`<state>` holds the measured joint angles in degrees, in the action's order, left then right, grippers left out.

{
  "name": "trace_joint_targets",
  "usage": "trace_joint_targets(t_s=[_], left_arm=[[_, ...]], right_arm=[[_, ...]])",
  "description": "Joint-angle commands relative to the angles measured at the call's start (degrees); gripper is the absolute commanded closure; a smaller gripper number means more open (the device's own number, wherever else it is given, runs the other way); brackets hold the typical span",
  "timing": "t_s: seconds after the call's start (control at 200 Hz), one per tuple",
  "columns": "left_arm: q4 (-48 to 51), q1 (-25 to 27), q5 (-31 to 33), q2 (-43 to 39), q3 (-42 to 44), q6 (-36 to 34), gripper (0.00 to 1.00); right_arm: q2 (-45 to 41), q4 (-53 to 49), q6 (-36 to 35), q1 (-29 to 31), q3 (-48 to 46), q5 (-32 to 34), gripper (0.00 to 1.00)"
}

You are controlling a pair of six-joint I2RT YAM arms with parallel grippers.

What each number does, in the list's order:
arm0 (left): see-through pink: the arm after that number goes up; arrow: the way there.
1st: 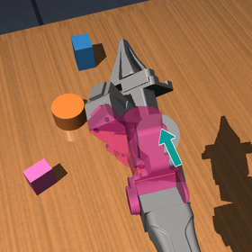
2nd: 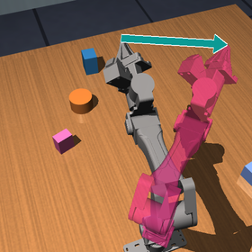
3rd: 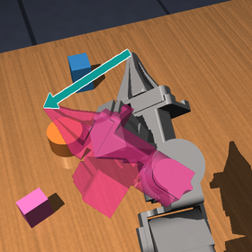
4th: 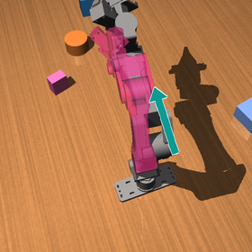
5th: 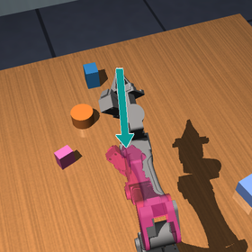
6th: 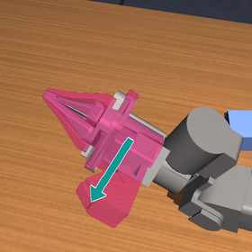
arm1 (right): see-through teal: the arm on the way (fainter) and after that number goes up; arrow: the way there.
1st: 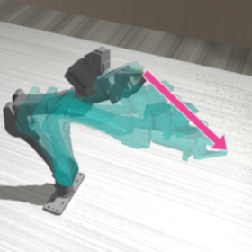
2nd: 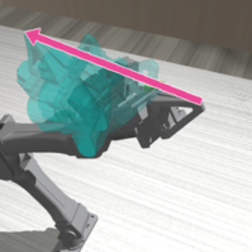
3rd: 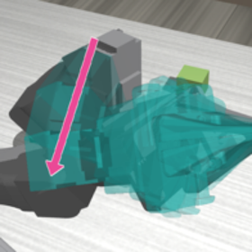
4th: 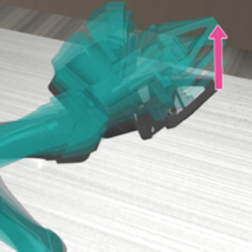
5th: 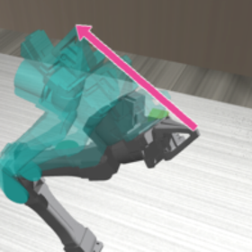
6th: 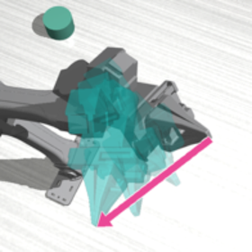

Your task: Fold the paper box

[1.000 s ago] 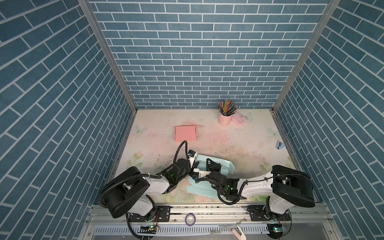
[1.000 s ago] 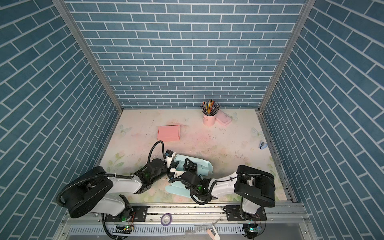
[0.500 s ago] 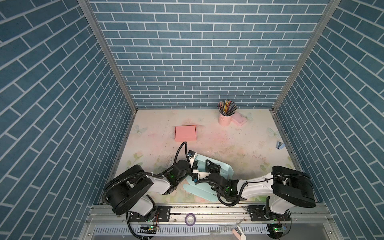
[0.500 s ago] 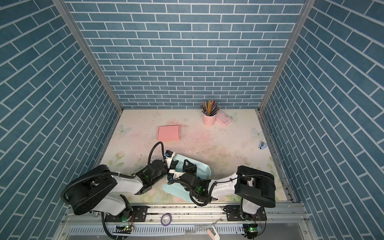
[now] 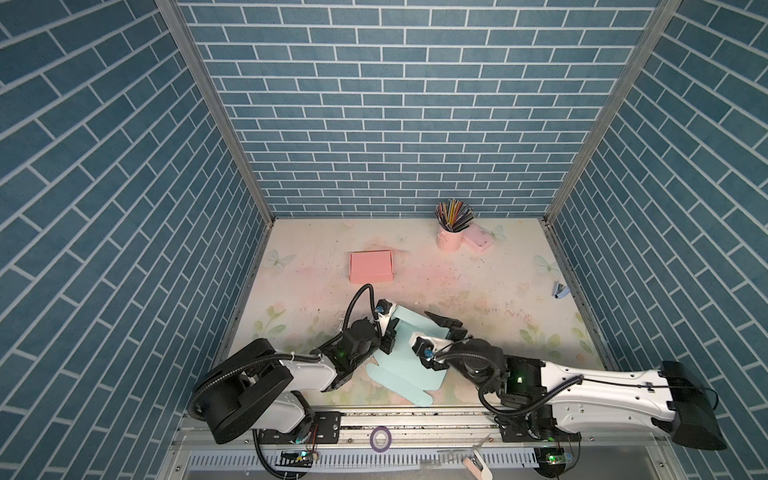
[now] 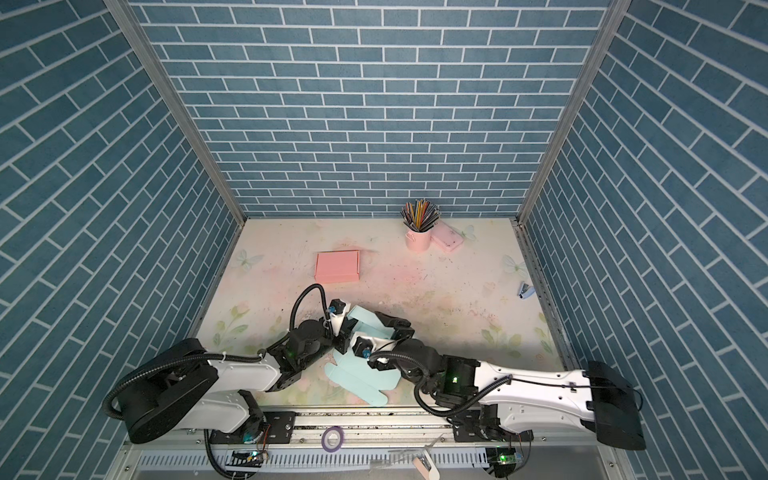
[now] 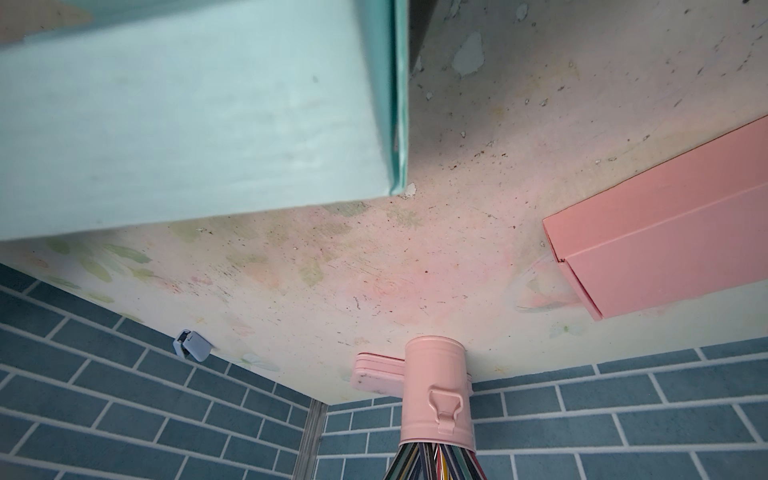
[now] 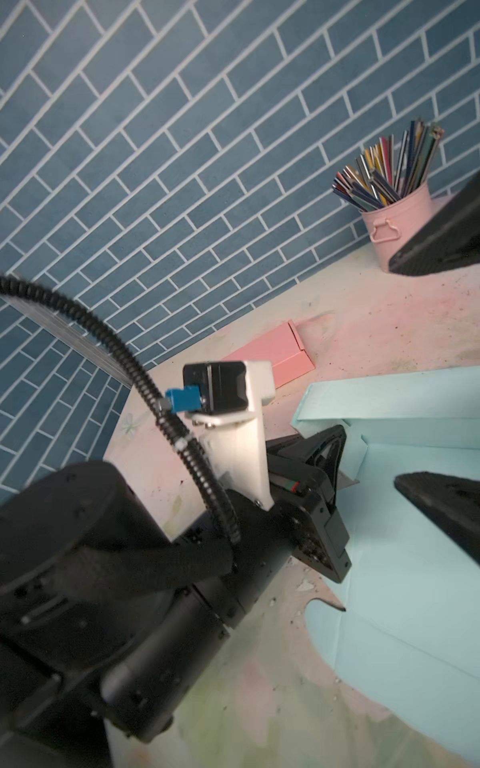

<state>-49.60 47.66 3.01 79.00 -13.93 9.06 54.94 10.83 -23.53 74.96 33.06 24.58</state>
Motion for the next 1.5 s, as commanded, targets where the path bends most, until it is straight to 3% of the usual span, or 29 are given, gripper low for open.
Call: trace_joint_targets(t_s=[0.0,0.105,0.21,0.515,1.12,1.495], left_arm=[[1.5,0.8,0.7,-1.1,0.1,-1.9,0.9],[2.6,1.3,0.8,-1.2,-0.6,-2.8,0.9],[3.6,1.7,0.9,-0.9,-1.6,-3.6,0.89],[4.4,1.8,0.9,2.0,-4.8,-5.1,0.89],[-0.1,1.9,0.8,11.9,-7.5,-5.0,0.87],[-3.8,1.9,2.3,17.4,-7.7,-4.8,0.84]], right_arm=[[-3.7,-10.9,18.2,-10.5,4.3,-16.4,0.23],[-2.0,-11.9,25.3,-20.1,6.3,-27.3,0.24],[5.3,-16.1,30.0,-26.0,12.2,-37.3,0.27],[21.6,-18.9,33.3,-29.5,18.8,-47.8,0.32],[35.7,-11.1,36.7,-32.1,18.1,-52.5,0.49],[36.5,-10.2,37.8,-32.3,17.0,-51.9,0.54]])
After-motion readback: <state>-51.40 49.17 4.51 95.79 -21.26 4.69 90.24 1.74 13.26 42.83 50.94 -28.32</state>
